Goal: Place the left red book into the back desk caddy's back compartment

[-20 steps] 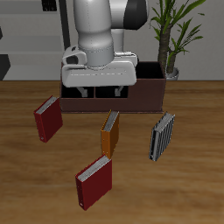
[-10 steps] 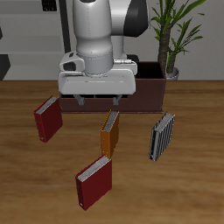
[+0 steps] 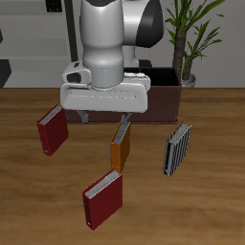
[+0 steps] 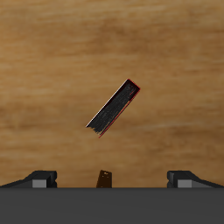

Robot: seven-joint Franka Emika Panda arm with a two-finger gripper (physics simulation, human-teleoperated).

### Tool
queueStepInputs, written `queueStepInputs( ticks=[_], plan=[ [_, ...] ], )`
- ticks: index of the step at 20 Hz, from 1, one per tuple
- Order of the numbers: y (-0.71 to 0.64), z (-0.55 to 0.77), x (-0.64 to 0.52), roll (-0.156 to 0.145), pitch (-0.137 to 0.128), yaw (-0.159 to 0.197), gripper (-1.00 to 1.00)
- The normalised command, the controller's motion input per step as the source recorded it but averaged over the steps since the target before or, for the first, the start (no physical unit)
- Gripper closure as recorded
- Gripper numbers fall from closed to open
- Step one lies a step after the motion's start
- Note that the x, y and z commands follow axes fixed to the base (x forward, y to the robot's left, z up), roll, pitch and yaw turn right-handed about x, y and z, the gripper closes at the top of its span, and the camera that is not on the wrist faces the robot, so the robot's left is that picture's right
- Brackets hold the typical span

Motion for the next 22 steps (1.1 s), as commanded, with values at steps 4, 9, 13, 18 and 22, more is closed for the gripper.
queueStepInputs(
  ticks=[4, 9, 13, 18, 22],
  plan=[
    [-0.09, -0.05, 0.21, -0.031, -0.004, -0.052, -1.0],
    [-0.02, -0.08, 0.13, 0.006, -0.004, -0.075, -1.0],
    [-0.01, -0.04, 0.17, 0.014, -0.003, -0.11, -1.0],
    [0.04, -0.03, 0.09, 0.003, -0.012, -0.033, -1.0],
    [-0.09, -0.07, 0.18, -0.013, -0.018, -0.098, -1.0]
  ],
)
